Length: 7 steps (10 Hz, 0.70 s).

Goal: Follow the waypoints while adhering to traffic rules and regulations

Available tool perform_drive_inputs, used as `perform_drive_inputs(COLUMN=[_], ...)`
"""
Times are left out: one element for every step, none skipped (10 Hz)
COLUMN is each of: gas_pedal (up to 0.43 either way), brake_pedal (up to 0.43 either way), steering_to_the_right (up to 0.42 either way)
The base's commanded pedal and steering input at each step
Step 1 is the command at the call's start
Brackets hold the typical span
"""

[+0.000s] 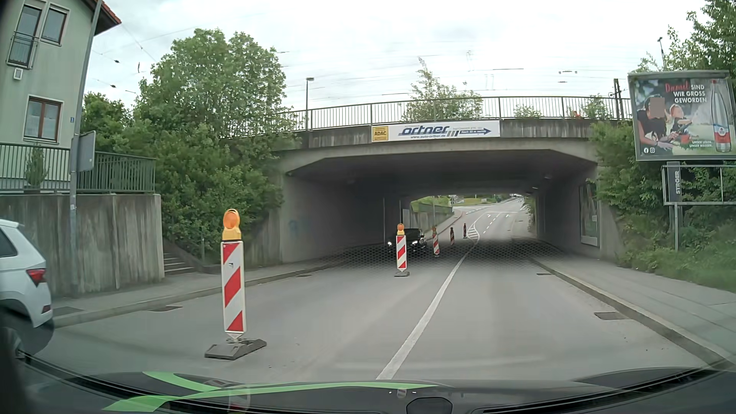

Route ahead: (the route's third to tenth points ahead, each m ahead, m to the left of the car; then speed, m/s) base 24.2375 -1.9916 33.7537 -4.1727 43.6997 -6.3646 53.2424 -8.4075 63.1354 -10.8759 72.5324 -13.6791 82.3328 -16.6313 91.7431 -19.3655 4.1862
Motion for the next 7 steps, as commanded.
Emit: perform_drive_inputs(gas_pedal=[0.020,0.020,0.020,0.020,0.028,0.028,0.028], brake_pedal=[0.000,0.000,0.000,0.000,0.000,0.000,0.000], steering_to_the_right=[0.172,0.172,0.172,0.173,0.172,0.172,0.172])
